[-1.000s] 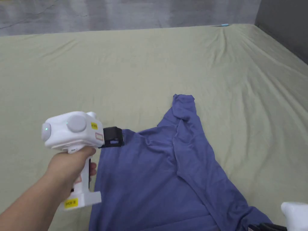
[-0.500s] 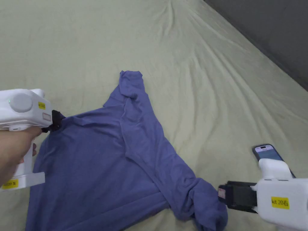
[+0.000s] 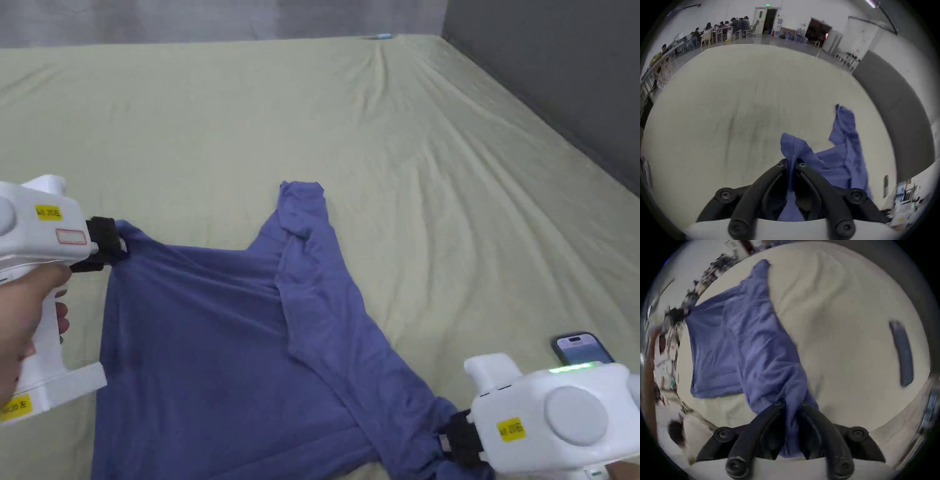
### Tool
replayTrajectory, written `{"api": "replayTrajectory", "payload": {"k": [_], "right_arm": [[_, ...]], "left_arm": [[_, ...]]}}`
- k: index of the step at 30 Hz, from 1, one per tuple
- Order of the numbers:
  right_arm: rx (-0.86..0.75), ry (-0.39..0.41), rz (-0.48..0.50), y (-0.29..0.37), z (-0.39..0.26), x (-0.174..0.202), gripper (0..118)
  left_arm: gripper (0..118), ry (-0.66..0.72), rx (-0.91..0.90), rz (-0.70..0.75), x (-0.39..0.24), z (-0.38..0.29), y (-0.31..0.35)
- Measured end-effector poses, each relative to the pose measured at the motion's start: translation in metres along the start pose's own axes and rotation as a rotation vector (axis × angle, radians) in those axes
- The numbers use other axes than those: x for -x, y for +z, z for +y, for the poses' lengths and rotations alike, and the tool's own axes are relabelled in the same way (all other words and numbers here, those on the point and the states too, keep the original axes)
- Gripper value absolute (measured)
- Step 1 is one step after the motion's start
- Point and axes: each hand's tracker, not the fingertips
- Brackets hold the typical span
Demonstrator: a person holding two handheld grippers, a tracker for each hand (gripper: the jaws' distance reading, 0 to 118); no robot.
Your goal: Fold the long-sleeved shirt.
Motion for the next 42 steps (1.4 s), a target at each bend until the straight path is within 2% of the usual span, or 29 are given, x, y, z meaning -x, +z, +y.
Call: {"api": "replayTrajectory", "payload": {"k": [2,5,8,11,17,24,26,28,30,33,36,39,42], "right_arm": [[-0.129,0.012,0.014,0.042,0.02,-0.004,6],[-0.315,-0.061,-0.023,0.112,0.062,-0.021,6],[-0.461,-0.069,-0.058,0.18,0.106,-0.029,6],[-0.546,-0.077,-0.109,0.231,0.161,-0.033,6],[-0.6,-0.246,0.002,0.302,0.282,-0.034,6],[-0.754,-0.208,-0.123,0.367,0.393,0.001,6],[-0.812,-0.236,-0.136,0.388,0.411,0.009,6],[-0.884,-0.275,-0.108,0.406,0.423,0.011,6],[-0.938,-0.277,-0.12,0.424,0.425,0.015,6],[-0.96,-0.259,-0.135,0.432,0.434,0.007,6],[-0.966,-0.263,-0.105,0.419,0.418,0.001,6],[-0.883,-0.25,-0.097,0.382,0.406,-0.011,6],[-0.792,-0.232,-0.073,0.317,0.391,-0.03,6]], "left_arm": [[0,0.028,-0.041,-0.073,0.001,0.014,0.028],[0,-0.004,-0.091,-0.085,-0.017,0.03,0.078],[0,0.02,-0.19,-0.1,-0.016,0.063,0.124],[0,0.088,-0.26,-0.152,-0.013,0.099,0.16],[0,0.226,-0.318,-0.166,-0.032,0.183,0.196],[0,0.163,-0.461,-0.045,-0.089,0.286,0.225],[0,0.189,-0.548,-0.046,-0.104,0.301,0.236],[0,0.22,-0.596,-0.111,-0.116,0.312,0.247],[0,0.183,-0.637,-0.117,-0.131,0.317,0.26],[0,0.11,-0.678,-0.073,-0.144,0.319,0.276],[0,0.105,-0.676,-0.113,-0.142,0.31,0.274],[0,0.102,-0.55,-0.062,-0.131,0.294,0.247],[0,0.097,-0.408,-0.06,-0.103,0.261,0.199]]}}
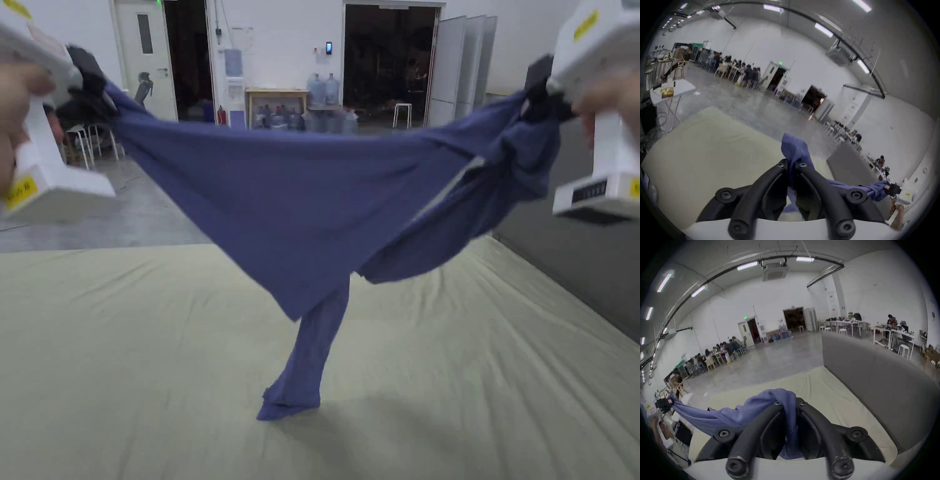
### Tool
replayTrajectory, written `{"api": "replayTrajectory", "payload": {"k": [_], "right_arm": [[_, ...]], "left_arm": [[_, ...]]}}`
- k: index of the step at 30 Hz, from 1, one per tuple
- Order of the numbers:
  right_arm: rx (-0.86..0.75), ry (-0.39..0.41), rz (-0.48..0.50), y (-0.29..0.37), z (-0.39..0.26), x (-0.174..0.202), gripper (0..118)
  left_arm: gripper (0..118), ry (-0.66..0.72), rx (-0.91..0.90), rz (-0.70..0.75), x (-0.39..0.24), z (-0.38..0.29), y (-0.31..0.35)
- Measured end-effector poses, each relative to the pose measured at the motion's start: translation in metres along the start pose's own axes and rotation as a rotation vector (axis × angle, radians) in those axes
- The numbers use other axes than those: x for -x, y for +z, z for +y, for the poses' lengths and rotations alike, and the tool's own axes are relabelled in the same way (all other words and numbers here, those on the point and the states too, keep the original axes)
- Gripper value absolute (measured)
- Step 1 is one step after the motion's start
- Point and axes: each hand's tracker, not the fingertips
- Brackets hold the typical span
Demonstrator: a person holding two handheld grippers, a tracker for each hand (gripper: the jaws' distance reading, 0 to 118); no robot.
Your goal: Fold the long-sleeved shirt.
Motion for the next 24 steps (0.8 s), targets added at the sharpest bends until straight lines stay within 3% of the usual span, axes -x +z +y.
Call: {"api": "replayTrajectory", "payload": {"k": [7,12,15,21,24], "right_arm": [[0.348,0.061,0.038,-0.077,-0.225,-0.061,6],[0.574,0.067,0.057,-0.077,-0.362,-0.104,6],[0.604,0.088,0.081,-0.024,-0.399,-0.106,6],[0.677,0.057,0.083,0.055,-0.441,-0.129,6],[0.726,-0.002,0.113,0.078,-0.46,-0.14,6]], "left_arm": [[0,0.009,0.334,0.106,0.118,-0.177,-0.067],[0,0.059,0.588,0.196,0.202,-0.312,-0.056],[0,0.102,0.667,0.176,0.241,-0.359,-0.027],[0,0.163,0.621,0.113,0.261,-0.388,0.061],[0,0.205,0.609,0.06,0.275,-0.393,0.086]]}}
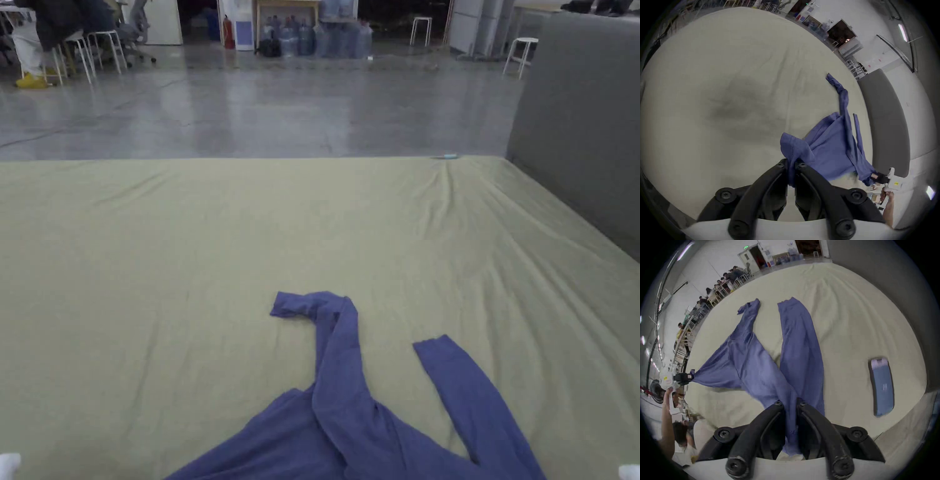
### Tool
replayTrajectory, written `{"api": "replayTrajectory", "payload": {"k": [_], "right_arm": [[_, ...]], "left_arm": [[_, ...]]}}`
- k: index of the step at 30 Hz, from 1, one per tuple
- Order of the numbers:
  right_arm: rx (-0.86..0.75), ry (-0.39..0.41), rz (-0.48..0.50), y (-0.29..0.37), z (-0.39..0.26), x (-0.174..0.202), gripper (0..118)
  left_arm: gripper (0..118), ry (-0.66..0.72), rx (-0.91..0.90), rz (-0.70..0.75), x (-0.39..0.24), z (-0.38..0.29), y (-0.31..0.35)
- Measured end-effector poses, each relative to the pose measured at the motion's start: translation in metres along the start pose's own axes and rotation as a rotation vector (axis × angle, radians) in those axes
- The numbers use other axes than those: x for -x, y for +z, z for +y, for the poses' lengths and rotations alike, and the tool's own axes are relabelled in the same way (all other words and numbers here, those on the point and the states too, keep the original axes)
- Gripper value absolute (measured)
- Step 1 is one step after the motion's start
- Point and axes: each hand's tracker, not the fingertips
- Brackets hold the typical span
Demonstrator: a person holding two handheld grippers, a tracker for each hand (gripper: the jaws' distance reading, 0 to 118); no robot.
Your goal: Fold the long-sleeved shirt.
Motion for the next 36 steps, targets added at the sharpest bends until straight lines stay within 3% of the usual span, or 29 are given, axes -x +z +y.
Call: {"api": "replayTrajectory", "payload": {"k": [3,6,12,15,16,17,18,19,20,23,26,27,28,29,30,33,34,36], "right_arm": [[0.07,-0.005,-0.083,-0.014,-0.025,0.0,6],[0.132,-0.06,-0.068,-0.052,-0.034,-0.021,6],[0.153,-0.029,-0.12,-0.082,-0.024,-0.016,7],[0.181,-0.031,-0.14,-0.074,-0.017,-0.011,12],[0.177,-0.016,-0.156,-0.065,-0.014,-0.007,20],[0.128,0.032,-0.191,-0.052,-0.009,-0.004,30],[0.042,0.059,-0.216,-0.038,-0.008,-0.001,50],[-0.071,0.084,-0.23,-0.017,-0.009,0.009,83],[-0.155,0.107,-0.208,0.002,-0.011,0.018,99],[-0.274,0.117,-0.133,0.046,-0.03,0.05,104],[-0.233,0.103,-0.068,0.045,-0.052,0.078,102],[-0.228,0.109,-0.058,0.043,-0.06,0.086,91],[-0.234,0.128,-0.039,0.039,-0.071,0.097,37],[-0.22,0.151,-0.041,0.034,-0.08,0.11,0],[-0.228,0.157,-0.073,0.033,-0.093,0.122,0],[-0.143,0.259,-0.002,0.025,-0.119,0.151,0],[-0.138,0.278,-0.007,0.005,-0.099,0.124,0],[-0.138,0.316,-0.029,0.0,-0.097,0.125,0]], "left_arm": [[0,-0.052,-0.012,0.077,-0.009,-0.029,0.008],[0,-0.02,0.06,0.097,0.011,-0.045,-0.011],[0,-0.002,0.049,0.126,0.03,-0.059,-0.042],[0,0.001,0.061,0.134,0.021,-0.055,-0.033],[5,-0.024,0.064,0.155,0.014,-0.053,-0.026],[23,-0.05,0.039,0.189,0.003,-0.052,-0.012],[58,-0.069,-0.008,0.202,-0.006,-0.053,0.0],[103,-0.095,-0.082,0.184,-0.011,-0.055,0.016],[118,-0.12,-0.141,0.153,-0.018,-0.065,0.036],[117,-0.135,-0.221,0.112,-0.026,-0.083,0.06],[114,-0.121,-0.081,0.162,-0.027,-0.112,0.051],[97,-0.131,-0.058,0.169,-0.021,-0.125,0.045],[36,-0.127,-0.045,0.182,-0.022,-0.137,0.04],[0,-0.112,-0.027,0.202,-0.022,-0.147,0.034],[0,-0.081,-0.027,0.216,-0.02,-0.152,0.033],[0,-0.042,-0.024,0.134,-0.014,-0.155,0.034],[0,-0.034,-0.04,0.137,-0.014,-0.149,0.037],[0,-0.063,-0.099,0.182,-0.015,-0.129,0.038]]}}
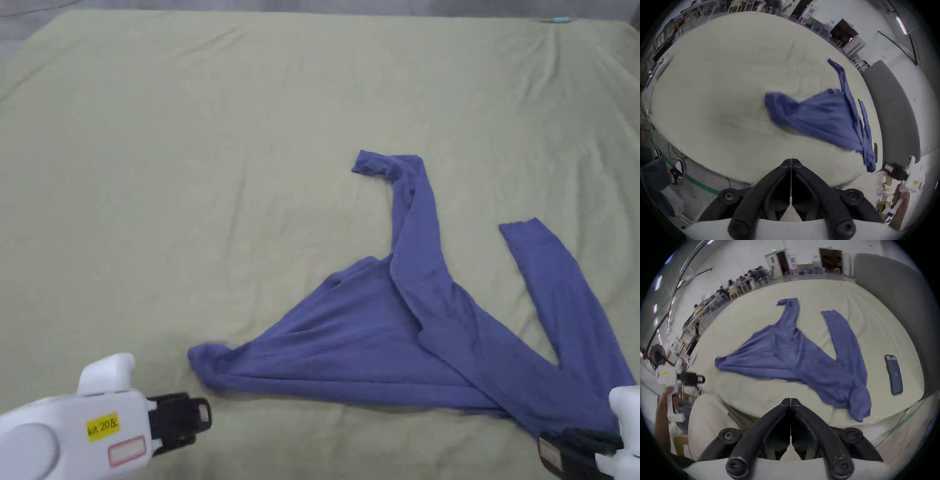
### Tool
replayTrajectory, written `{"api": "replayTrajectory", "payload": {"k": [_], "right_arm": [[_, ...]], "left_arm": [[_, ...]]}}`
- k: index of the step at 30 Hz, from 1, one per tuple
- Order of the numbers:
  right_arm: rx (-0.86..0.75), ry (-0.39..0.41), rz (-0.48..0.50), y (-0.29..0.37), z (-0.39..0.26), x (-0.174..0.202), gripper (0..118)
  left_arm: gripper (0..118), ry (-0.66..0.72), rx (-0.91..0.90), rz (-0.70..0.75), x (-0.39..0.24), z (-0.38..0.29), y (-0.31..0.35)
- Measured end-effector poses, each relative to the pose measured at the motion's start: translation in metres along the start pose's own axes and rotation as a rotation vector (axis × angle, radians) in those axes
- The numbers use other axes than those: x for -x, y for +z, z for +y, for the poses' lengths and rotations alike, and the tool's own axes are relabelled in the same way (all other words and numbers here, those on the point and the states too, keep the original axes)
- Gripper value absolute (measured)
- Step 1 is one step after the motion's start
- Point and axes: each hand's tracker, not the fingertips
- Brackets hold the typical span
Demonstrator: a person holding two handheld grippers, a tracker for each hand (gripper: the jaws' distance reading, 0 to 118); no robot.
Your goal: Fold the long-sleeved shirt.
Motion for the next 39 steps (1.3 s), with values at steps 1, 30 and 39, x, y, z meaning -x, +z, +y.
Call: {"api": "replayTrajectory", "payload": {"k": [1,30,39], "right_arm": [[-0.002,0.01,-0.009,-0.003,0.002,-0.001,0],[0.23,-0.282,0.011,-0.258,0.292,-0.013,117],[0.248,0.015,-0.058,-0.239,0.276,0.018,0]], "left_arm": [[12,-0.022,-0.009,0.037,-0.001,0.013,-0.008],[0,-0.098,0.03,0.023,-0.049,0.026,-0.058],[0,-0.032,0.031,-0.002,-0.016,0.048,-0.065]]}}
